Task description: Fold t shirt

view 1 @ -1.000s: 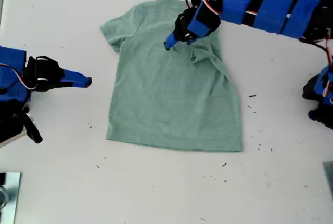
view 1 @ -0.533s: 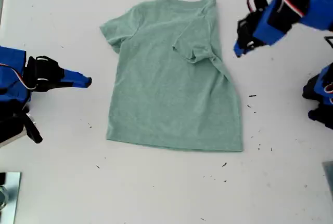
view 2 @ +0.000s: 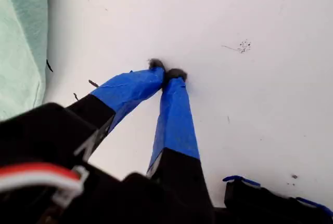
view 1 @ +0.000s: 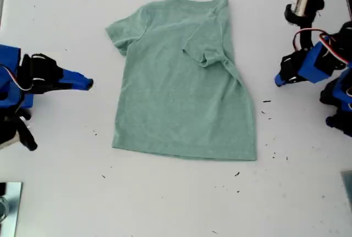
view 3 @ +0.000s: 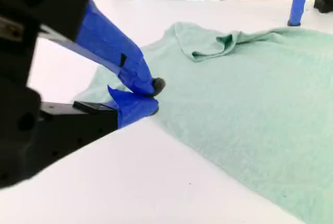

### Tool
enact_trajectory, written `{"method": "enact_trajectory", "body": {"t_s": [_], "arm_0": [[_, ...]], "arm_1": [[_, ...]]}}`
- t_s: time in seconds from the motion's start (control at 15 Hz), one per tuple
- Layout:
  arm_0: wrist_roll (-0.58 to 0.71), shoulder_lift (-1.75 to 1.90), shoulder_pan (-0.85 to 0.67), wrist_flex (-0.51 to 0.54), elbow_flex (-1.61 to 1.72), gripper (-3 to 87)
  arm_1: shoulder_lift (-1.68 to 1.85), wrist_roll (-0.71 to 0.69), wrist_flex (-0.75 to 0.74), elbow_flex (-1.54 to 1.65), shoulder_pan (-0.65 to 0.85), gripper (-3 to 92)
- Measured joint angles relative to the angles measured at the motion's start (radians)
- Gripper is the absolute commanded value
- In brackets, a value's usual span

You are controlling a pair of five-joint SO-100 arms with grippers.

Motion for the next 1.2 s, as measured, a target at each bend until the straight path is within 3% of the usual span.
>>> {"method": "enact_trajectory", "body": {"t_s": [0.13, 0.33, 0.47, 0.53, 0.67, 0.73, 1.2], "arm_0": [[0.233, -0.514, -0.163, 0.199, -0.483, -0.2], [0.715, -1.209, -0.454, 0.483, -1.239, -0.2], [0.917, -1.525, -0.557, 0.508, -1.525, -0.2], [0.96, -1.608, -0.589, 0.512, -1.58, -0.2], [1.002, -1.638, -0.637, 0.517, -1.621, 27.8], [1.011, -1.64, -0.661, 0.517, -1.621, 34.8], [0.991, -1.72, -0.669, 0.5, -1.601, 30.9]], "arm_1": [[0.0, -0.009, 0.0, 0.0, 0.0, 2.4], [0.0, -0.009, -0.003, -0.002, 0.002, 2.4], [0.008, -0.009, -0.005, -0.003, 0.002, 2.4], [0.015, -0.009, -0.008, -0.008, 0.002, 2.3], [0.048, -0.009, -0.008, -0.008, 0.002, 2.3], [0.064, -0.009, -0.008, -0.008, 0.002, 2.3], [0.15, -0.009, 0.003, 0.014, 0.002, 2.3]]}}
